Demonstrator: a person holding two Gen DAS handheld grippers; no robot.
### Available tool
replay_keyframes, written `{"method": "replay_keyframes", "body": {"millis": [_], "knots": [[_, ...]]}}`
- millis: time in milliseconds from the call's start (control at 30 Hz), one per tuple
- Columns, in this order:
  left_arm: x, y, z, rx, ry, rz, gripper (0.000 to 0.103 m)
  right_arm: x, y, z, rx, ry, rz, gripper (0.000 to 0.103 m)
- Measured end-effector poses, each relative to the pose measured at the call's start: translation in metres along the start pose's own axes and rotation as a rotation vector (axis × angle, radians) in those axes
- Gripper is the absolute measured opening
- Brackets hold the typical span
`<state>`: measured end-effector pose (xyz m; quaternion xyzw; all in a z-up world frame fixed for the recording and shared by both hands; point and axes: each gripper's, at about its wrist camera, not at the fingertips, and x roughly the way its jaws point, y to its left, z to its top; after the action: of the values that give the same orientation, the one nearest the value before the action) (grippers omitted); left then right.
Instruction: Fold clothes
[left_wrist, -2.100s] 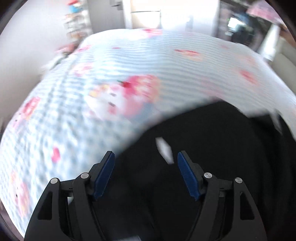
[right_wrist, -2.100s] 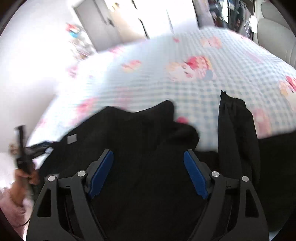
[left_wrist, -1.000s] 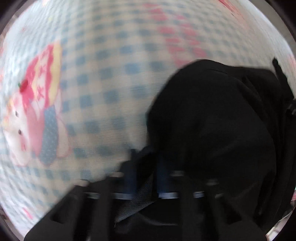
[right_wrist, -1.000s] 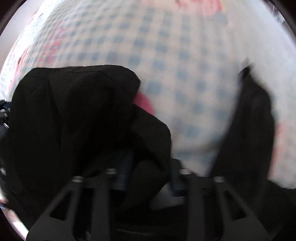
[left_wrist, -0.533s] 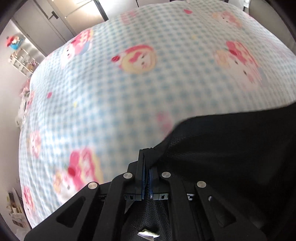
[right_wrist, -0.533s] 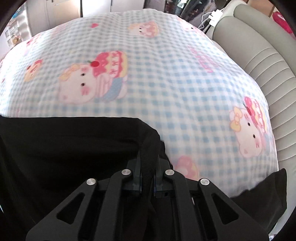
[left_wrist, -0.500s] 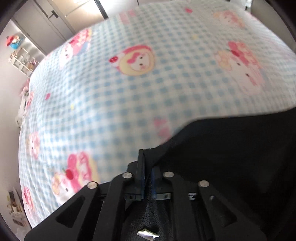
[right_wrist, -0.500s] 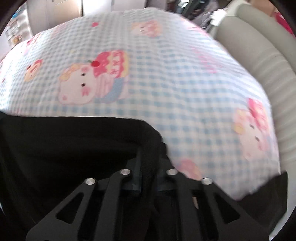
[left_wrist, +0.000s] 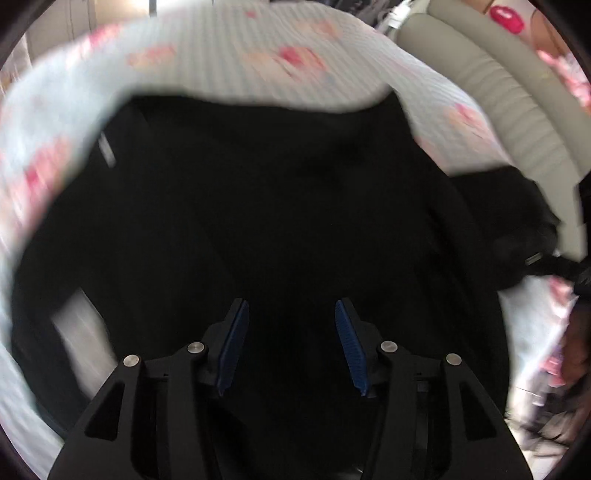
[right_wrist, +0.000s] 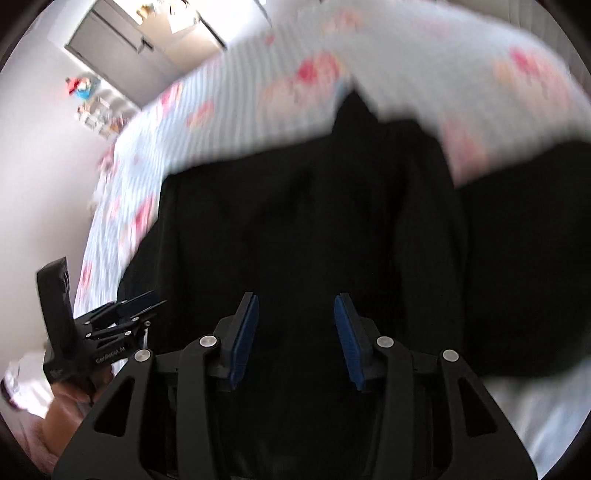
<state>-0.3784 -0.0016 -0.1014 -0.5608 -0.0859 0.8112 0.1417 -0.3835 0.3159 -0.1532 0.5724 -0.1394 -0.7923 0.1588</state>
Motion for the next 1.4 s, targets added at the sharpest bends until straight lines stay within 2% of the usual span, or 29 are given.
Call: {"method": "replay_keyframes", "body": {"millis": [67,167,233,333,467,500,567,600,700,767,800,900,933,1033,1067,1100,1133,1167,1233,1267,1367,1400], "knots": [[0.001,-0.022,-0.043,-0.039,0.014,-0.102,0.051,0.006,-0.004,-0.042,0.003,0.023,0.02,0.044],[0.027,-0.04,-0.067,-0.044,0.015,-0.236,0.051,0.011,-0.011,-0.089,0.005,0.01,0.066,0.044],[0.042,-0.052,-0.082,-0.036,0.015,-0.255,0.051,0.011,-0.017,-0.112,-0.004,-0.032,0.073,0.044],[0.052,-0.064,-0.103,-0.011,0.027,-0.237,0.051,0.001,-0.025,-0.141,-0.017,-0.123,0.094,0.044],[0.028,-0.064,-0.137,-0.002,-0.117,-0.231,0.051,-0.029,-0.032,-0.183,-0.046,-0.241,0.127,0.044],[0.016,-0.062,-0.147,-0.031,-0.14,-0.185,0.051,-0.039,-0.033,-0.194,-0.061,-0.273,0.126,0.045],[-0.001,-0.058,-0.169,-0.112,-0.146,-0.111,0.053,-0.061,-0.033,-0.22,-0.026,-0.269,0.088,0.045],[-0.011,-0.056,-0.183,-0.128,-0.153,-0.124,0.054,-0.072,-0.034,-0.231,0.012,-0.261,0.093,0.047],[-0.029,-0.046,-0.222,-0.119,-0.187,-0.106,0.059,-0.092,-0.038,-0.266,0.049,-0.275,0.115,0.062],[-0.024,-0.042,-0.247,-0.164,-0.194,-0.116,0.059,-0.085,-0.04,-0.287,0.037,-0.276,0.079,0.063],[-0.02,-0.036,-0.259,-0.218,-0.186,-0.172,0.059,-0.081,-0.041,-0.297,0.032,-0.273,0.064,0.064],[-0.004,-0.027,-0.291,-0.351,-0.153,-0.319,0.064,-0.052,-0.042,-0.316,0.058,-0.178,0.134,0.063],[0.005,-0.031,-0.295,-0.352,-0.143,-0.312,0.065,-0.042,-0.043,-0.322,0.066,-0.148,0.152,0.064],[0.015,-0.048,-0.3,-0.326,-0.146,-0.279,0.063,-0.014,-0.049,-0.325,0.081,-0.133,0.028,0.07],[0.015,-0.053,-0.299,-0.307,-0.149,-0.27,0.057,-0.005,-0.056,-0.325,0.116,-0.104,0.055,0.069],[0.014,-0.058,-0.297,-0.287,-0.15,-0.262,0.048,0.001,-0.061,-0.327,0.139,-0.081,0.101,0.058],[0.014,-0.063,-0.295,-0.262,-0.145,-0.258,0.033,0.008,-0.064,-0.328,0.158,-0.061,0.146,0.047],[0.013,-0.069,-0.293,-0.238,-0.141,-0.254,0.031,0.008,-0.062,-0.33,0.134,-0.063,0.174,0.03],[0.003,-0.075,-0.286,-0.198,-0.159,-0.254,0.027,0.003,-0.056,-0.333,0.092,-0.086,0.246,0.013],[-0.002,-0.077,-0.285,-0.191,-0.177,-0.257,0.026,-0.003,-0.053,-0.333,0.094,-0.093,0.316,0.012],[-0.013,-0.081,-0.283,-0.173,-0.225,-0.267,0.026,-0.028,-0.036,-0.33,0.049,-0.137,0.411,0.011],[-0.012,-0.079,-0.285,-0.18,-0.212,-0.272,0.026,-0.035,-0.03,-0.329,0.018,-0.145,0.381,0.012]]}}
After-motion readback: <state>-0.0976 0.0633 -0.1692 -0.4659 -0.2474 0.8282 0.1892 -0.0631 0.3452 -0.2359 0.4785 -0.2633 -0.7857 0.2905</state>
